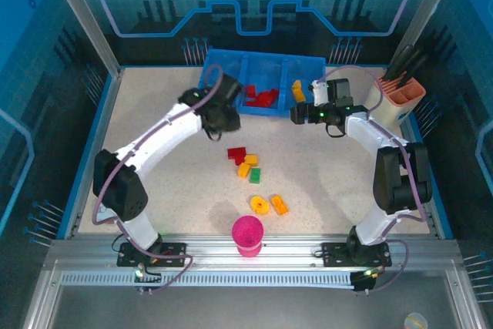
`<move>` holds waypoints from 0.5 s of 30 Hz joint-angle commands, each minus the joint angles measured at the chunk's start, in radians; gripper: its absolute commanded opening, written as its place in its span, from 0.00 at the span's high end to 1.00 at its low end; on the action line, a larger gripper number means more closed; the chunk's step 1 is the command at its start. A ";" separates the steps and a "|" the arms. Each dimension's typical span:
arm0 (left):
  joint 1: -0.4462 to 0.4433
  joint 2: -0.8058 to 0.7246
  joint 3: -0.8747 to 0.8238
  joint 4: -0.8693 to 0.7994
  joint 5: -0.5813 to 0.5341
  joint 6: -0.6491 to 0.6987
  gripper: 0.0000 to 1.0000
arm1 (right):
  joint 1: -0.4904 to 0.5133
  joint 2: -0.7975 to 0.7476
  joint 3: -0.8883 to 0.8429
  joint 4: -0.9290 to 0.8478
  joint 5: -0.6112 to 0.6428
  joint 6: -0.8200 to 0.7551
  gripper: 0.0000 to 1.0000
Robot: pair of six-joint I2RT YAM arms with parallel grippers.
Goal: Sort the legos into containers by color
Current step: Place the lego in the container.
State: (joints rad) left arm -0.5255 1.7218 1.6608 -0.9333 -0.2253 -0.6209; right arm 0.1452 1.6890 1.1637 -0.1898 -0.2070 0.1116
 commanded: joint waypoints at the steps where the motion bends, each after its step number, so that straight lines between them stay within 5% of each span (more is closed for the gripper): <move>1: 0.084 0.072 0.139 -0.003 -0.069 0.245 0.82 | -0.019 -0.008 -0.016 0.021 -0.011 0.013 0.07; 15: 0.203 0.590 0.687 0.227 -0.079 0.473 0.82 | -0.035 -0.002 -0.030 0.039 -0.026 0.017 0.06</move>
State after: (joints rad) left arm -0.3378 2.2360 2.2520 -0.7593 -0.2920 -0.2142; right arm 0.1303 1.6890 1.1439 -0.1699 -0.2153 0.1154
